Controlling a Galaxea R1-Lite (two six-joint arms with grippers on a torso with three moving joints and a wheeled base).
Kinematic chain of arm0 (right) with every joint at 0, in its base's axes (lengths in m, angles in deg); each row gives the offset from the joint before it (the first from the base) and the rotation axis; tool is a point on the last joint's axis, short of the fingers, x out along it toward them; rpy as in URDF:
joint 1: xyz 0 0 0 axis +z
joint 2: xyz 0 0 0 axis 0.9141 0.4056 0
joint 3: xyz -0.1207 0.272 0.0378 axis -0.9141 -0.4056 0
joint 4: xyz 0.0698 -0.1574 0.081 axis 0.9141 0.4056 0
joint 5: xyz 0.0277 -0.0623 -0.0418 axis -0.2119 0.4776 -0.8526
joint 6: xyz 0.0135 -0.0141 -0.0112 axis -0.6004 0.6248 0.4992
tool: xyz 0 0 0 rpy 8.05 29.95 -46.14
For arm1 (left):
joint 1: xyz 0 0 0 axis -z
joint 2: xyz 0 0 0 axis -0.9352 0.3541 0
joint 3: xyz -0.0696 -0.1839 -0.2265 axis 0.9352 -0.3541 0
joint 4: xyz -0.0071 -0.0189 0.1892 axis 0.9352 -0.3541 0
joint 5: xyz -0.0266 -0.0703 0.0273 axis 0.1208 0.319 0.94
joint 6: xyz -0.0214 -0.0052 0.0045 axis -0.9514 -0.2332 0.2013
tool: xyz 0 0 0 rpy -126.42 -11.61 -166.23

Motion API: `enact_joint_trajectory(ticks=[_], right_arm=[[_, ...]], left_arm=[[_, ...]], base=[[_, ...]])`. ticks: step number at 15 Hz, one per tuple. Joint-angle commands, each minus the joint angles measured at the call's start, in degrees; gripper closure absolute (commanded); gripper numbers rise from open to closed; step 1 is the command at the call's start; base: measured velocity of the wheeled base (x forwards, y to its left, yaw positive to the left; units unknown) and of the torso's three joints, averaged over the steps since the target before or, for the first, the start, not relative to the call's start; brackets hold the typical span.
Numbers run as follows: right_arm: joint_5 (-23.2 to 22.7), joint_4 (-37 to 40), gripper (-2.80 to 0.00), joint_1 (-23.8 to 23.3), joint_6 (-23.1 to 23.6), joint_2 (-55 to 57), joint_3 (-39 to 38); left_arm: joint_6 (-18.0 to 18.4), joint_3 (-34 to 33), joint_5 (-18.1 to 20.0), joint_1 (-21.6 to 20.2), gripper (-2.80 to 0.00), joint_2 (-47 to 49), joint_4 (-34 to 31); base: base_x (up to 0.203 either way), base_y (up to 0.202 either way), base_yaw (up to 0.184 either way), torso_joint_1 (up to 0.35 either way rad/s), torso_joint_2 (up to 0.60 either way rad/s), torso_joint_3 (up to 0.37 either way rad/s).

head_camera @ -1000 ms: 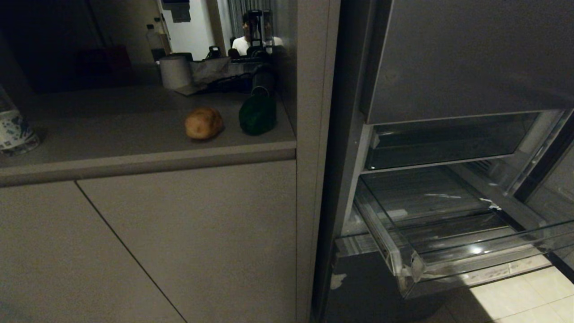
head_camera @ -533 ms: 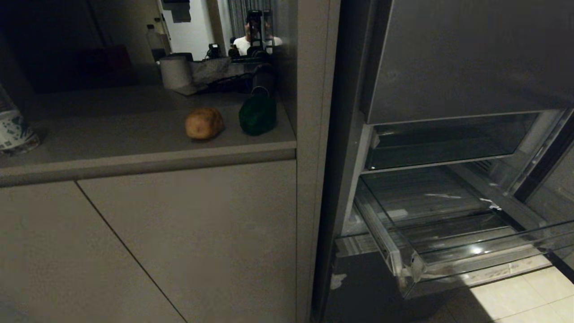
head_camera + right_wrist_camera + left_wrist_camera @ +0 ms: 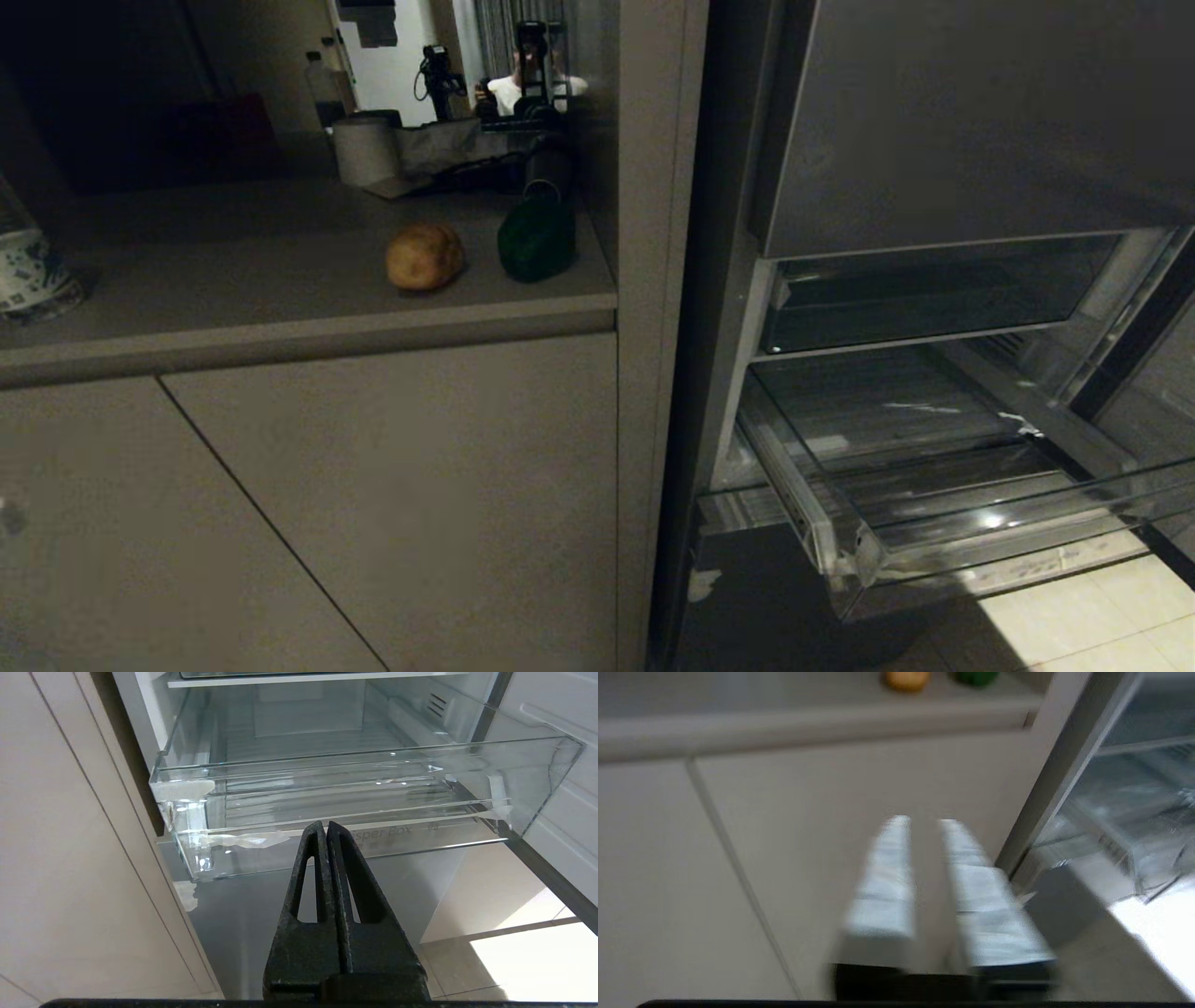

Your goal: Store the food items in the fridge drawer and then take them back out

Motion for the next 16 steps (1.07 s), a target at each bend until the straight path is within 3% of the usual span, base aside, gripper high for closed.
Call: enact_joint_trajectory(ticks=[1, 5, 9, 12, 16], right_arm=[[0.0, 0.0, 0.00, 0.0, 0.0, 0.0, -1.8], [0.0, 0.0, 0.00, 0.0, -0.1, 0.1, -1.8], [0.0, 0.0, 0.00, 0.0, -0.1, 0.1, -1.8], [0.0, 0.0, 0.00, 0.0, -0.1, 0.0, -1.8], [0.0, 0.0, 0.00, 0.0, -0.1, 0.1, -1.8]], left_arm=[[-0.9, 8.2, -0.5, 0.2, -2.80, 20.5, 3.0], [-1.9, 22.5, -4.2, 0.3, -2.80, 38.0, 7.5], [-2.1, 34.7, -5.0, 1.2, -2.80, 48.7, 8.0], [-1.4, 39.0, -6.0, 4.6, -2.80, 53.3, 8.1], [0.2, 40.6, -12.5, 9.9, -2.80, 58.6, 13.3]], base=[[0.000, 0.000, 0.000, 0.000, 0.00, 0.000], [0.000, 0.000, 0.000, 0.000, 0.00, 0.000], [0.000, 0.000, 0.000, 0.000, 0.00, 0.000], [0.000, 0.000, 0.000, 0.000, 0.00, 0.000], [0.000, 0.000, 0.000, 0.000, 0.00, 0.000]])
